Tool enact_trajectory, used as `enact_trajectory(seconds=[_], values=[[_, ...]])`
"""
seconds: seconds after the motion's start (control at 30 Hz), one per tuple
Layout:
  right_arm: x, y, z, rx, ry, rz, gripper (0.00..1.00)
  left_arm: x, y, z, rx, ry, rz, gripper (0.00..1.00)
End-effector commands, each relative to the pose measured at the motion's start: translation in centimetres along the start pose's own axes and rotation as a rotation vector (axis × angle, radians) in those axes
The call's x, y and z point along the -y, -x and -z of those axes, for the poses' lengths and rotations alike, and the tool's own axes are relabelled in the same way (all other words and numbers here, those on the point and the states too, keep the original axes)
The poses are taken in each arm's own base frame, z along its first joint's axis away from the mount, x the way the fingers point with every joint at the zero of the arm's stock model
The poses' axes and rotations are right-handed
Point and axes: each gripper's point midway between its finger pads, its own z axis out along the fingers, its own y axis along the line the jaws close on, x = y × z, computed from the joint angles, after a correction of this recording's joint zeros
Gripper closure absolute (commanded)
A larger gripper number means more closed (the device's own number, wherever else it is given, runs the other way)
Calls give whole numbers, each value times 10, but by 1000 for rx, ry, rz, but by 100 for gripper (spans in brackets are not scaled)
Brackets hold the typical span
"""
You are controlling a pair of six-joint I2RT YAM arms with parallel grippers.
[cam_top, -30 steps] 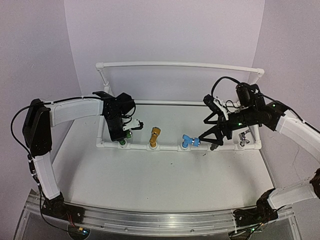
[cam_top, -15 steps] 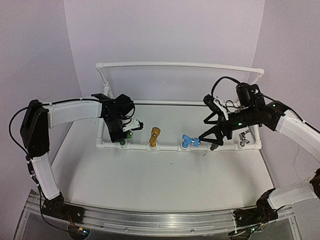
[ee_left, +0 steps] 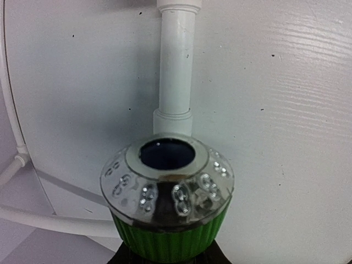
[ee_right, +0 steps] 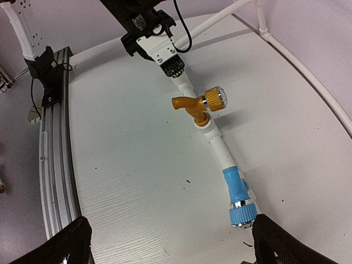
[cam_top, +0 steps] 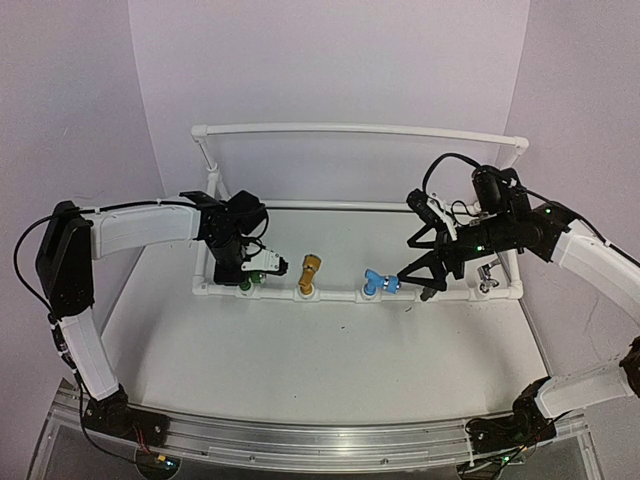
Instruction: Install the water faucets
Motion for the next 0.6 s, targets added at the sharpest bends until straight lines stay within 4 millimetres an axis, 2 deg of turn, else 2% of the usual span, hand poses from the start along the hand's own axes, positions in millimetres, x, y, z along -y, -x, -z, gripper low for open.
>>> enact_trajectory(seconds=[0.0,0.1,0.3,0.4,0.43,0.47,0.57], values=[[4,10,6,20,-21,17,2,13,-36,-11,-134,-23,-241,94],[4,9,5,16,-18,14,2,14,-43,-14,-173,-26,-281,88],[3,9,4,17,-12,7,2,5,-40,-8,-169,6,-283,68],[3,9,5,20,-12,6,2,2,-38,-3,-165,12,-273,48],[3,10,5,20,-12,6,2,1,-37,-2,-161,17,-270,36],[2,10,5,21,-12,6,2,0,-36,0,-158,21,-268,30],[2,10,5,21,-10,3,2,-5,-31,5,-140,39,-248,20]])
